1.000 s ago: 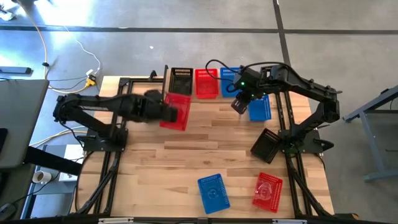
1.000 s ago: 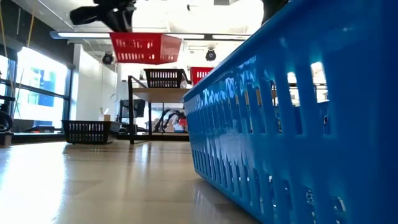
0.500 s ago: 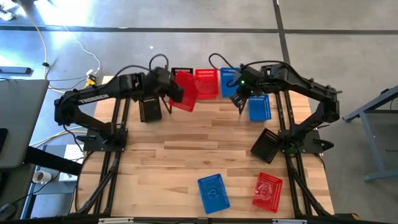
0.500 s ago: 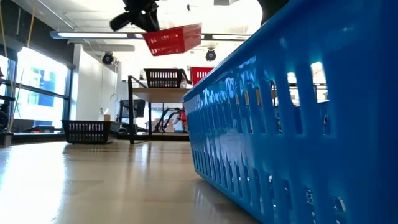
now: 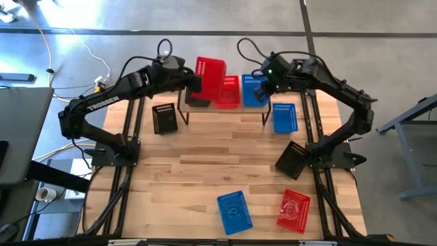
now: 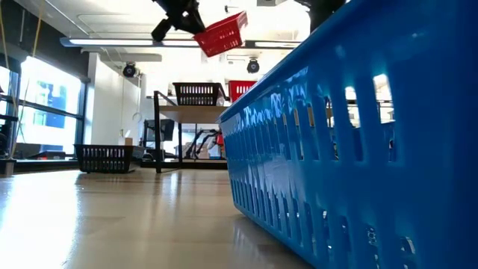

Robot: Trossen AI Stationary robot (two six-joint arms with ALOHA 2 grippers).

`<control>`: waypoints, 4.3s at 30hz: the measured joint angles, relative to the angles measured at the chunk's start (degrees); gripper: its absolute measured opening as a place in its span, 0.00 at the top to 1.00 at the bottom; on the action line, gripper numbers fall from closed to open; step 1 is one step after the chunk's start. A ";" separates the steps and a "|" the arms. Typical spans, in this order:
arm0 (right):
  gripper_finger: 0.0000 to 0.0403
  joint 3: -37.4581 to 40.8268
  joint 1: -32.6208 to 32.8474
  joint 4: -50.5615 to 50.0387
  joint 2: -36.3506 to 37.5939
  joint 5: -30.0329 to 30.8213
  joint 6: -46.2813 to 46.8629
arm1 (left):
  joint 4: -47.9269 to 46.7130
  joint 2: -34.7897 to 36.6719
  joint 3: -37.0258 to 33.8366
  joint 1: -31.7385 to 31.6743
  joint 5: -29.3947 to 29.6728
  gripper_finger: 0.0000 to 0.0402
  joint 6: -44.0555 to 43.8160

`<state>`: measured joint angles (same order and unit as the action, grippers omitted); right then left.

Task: Stack baskets on shelf by color
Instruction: Stack the top red bin on top of the red bin on the shelf

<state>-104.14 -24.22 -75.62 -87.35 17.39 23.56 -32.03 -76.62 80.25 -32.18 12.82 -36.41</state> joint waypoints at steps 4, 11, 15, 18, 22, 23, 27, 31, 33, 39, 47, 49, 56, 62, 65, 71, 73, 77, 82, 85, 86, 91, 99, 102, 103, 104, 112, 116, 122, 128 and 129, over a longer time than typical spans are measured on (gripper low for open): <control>0.73 0.00 -2.46 1.55 0.00 -1.64 -1.84 | 3.81 0.00 0.00 -0.01 0.99 1.00 -0.81; 0.73 0.00 -4.40 6.88 0.00 -2.73 -3.99 | 5.14 0.00 0.00 -0.57 2.34 1.00 -1.85; 0.73 0.00 -3.80 14.62 0.00 -7.38 -3.73 | 2.51 0.00 0.00 0.14 7.68 1.00 -0.93; 0.73 0.00 -2.34 21.58 -0.11 -10.73 -4.01 | 1.81 0.00 0.00 0.48 12.49 1.00 1.16; 0.73 0.00 0.10 28.30 -0.70 -11.46 -3.96 | 1.86 0.00 0.00 0.81 15.93 1.00 2.91; 0.73 0.00 0.75 29.76 -0.91 -11.46 -4.02 | 1.90 0.00 0.00 0.83 15.99 1.00 3.40; 0.73 0.00 2.99 33.54 -2.26 -10.03 -4.20 | 2.72 0.00 0.00 1.35 17.02 1.00 5.30; 0.73 0.00 5.13 35.03 -3.83 -6.83 -4.36 | 3.69 0.00 0.00 2.85 19.39 1.00 7.95; 0.73 0.00 6.10 35.07 -4.75 -5.86 -4.14 | 3.74 0.00 0.00 3.50 19.97 1.00 9.03; 0.73 0.00 8.66 38.43 -7.07 -5.10 -1.25 | 3.85 0.00 0.00 5.42 21.98 1.00 11.82; 0.73 0.00 10.48 40.19 -9.12 -2.56 2.22 | 4.35 0.00 0.00 7.40 23.98 1.00 16.03; 0.73 0.00 10.73 40.17 -9.34 -0.66 3.32 | 4.54 0.00 0.00 7.77 24.07 1.00 16.07; 0.73 0.00 10.41 40.79 -9.53 3.44 5.10 | 5.16 0.00 0.00 8.68 23.78 1.00 17.14; 0.81 0.00 10.40 40.81 -9.53 3.86 6.46 | 5.73 -0.02 0.00 8.77 23.48 1.00 18.60; 0.95 0.00 10.35 40.73 -9.53 4.16 7.60 | 5.85 -0.02 0.00 8.76 22.72 1.00 18.61; 0.98 0.00 10.38 40.09 -9.53 5.35 9.22 | 5.93 -0.02 0.00 8.72 20.34 0.99 19.94; 0.99 0.00 10.35 39.77 -9.53 5.53 9.20 | 5.91 -0.02 0.00 8.70 19.41 0.98 20.43; 0.99 0.00 10.35 38.96 -9.53 6.65 9.09 | 5.64 -0.02 0.00 8.72 18.50 0.94 20.60; 1.00 0.00 9.84 38.91 -9.51 7.04 9.01 | 5.16 -0.01 0.00 8.59 16.65 0.87 24.05; 1.00 0.00 9.07 38.87 -9.51 6.63 9.24 | 5.16 0.00 0.00 8.61 16.02 0.82 26.73; 1.00 0.00 8.81 38.87 -9.51 6.54 9.24 | 5.22 -0.02 0.00 8.61 15.91 0.80 27.02; 1.00 0.00 7.59 38.89 -9.51 5.89 9.43 | 5.29 -0.02 0.00 8.63 15.72 0.69 27.13; 1.00 0.00 4.45 38.08 -9.51 3.90 8.53 | 5.24 -0.02 0.00 8.63 15.95 0.55 27.22; 1.00 0.00 2.71 37.96 -9.09 1.58 8.38 | 4.68 0.13 0.00 8.61 16.04 0.53 27.34; 1.00 0.00 2.15 38.01 -8.79 0.59 8.39 | 4.34 0.30 -0.02 8.50 16.11 0.53 27.98; 1.00 0.00 1.32 37.87 -8.44 -0.80 8.54 | 4.36 0.59 -0.02 8.36 16.11 0.52 28.86; 1.00 -0.02 -5.08 36.36 -6.95 -12.97 11.60 | 4.47 3.01 -0.02 7.46 16.26 0.54 30.65; 1.00 -0.02 -7.73 35.60 -6.95 -20.05 13.90 | 4.39 4.02 -0.02 6.63 16.26 0.54 30.67; 1.00 -2.06 -10.50 32.25 -6.86 -23.70 15.08 | 3.22 4.57 -0.02 5.47 16.31 0.54 30.65; 1.00 -7.66 -12.48 28.45 -6.62 -24.15 13.58 | 1.41 4.57 -0.02 5.16 16.31 0.54 30.65; 1.00 -7.96 -12.89 27.26 -6.60 -24.61 13.97 | 1.31 4.57 -0.02 5.16 16.31 0.54 30.65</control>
<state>-112.10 -37.11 -48.36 -93.95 -7.21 37.53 -30.72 -72.05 80.23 -27.03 29.12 -5.76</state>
